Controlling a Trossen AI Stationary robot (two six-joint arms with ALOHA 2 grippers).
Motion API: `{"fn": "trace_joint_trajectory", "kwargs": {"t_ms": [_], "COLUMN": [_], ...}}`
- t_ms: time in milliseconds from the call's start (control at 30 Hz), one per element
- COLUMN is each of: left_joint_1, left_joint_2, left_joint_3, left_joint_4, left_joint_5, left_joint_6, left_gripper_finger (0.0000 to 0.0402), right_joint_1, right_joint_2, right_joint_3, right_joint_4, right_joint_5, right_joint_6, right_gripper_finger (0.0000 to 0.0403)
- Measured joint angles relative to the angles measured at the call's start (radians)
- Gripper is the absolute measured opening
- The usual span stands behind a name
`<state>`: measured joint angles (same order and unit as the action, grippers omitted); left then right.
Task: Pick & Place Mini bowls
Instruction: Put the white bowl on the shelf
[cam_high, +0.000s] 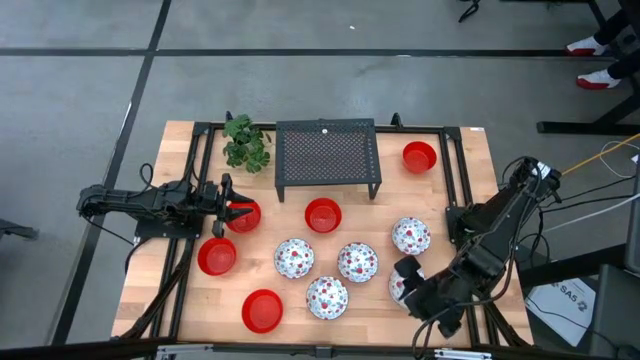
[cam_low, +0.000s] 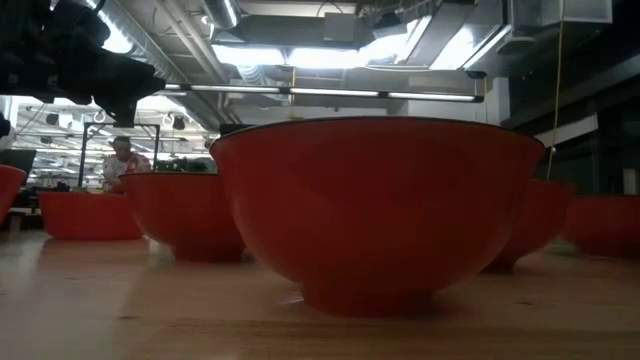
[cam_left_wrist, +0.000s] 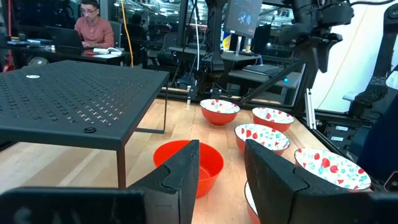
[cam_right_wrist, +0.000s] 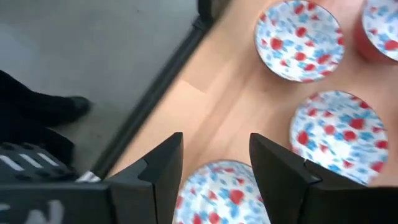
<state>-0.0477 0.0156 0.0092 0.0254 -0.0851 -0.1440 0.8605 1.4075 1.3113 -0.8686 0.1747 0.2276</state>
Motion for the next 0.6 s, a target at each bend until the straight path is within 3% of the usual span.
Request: {"fn": "trace_joint_trajectory", "kwargs": {"t_ms": [367, 600], "left_joint_1": [0.000, 0.000], "left_joint_2": [0.000, 0.000], "left_joint_3": [0.000, 0.000], "left_joint_4": [0.000, 0.000], "left_joint_5": [0.000, 0.000], "left_joint_6": [0.000, 0.000], "left_gripper_finger": [0.0123, 0.0123], "right_joint_1": [0.016, 0.010], "right_joint_2": [0.000, 0.000], "right_joint_3": [-0.048, -0.154], "right_joint_4": [-0.039, 0.107], "right_joint_5": [0.019, 0.157], "right_joint_6": [0.052, -0.011], "right_gripper_finger": [0.0184, 0.0184]}}
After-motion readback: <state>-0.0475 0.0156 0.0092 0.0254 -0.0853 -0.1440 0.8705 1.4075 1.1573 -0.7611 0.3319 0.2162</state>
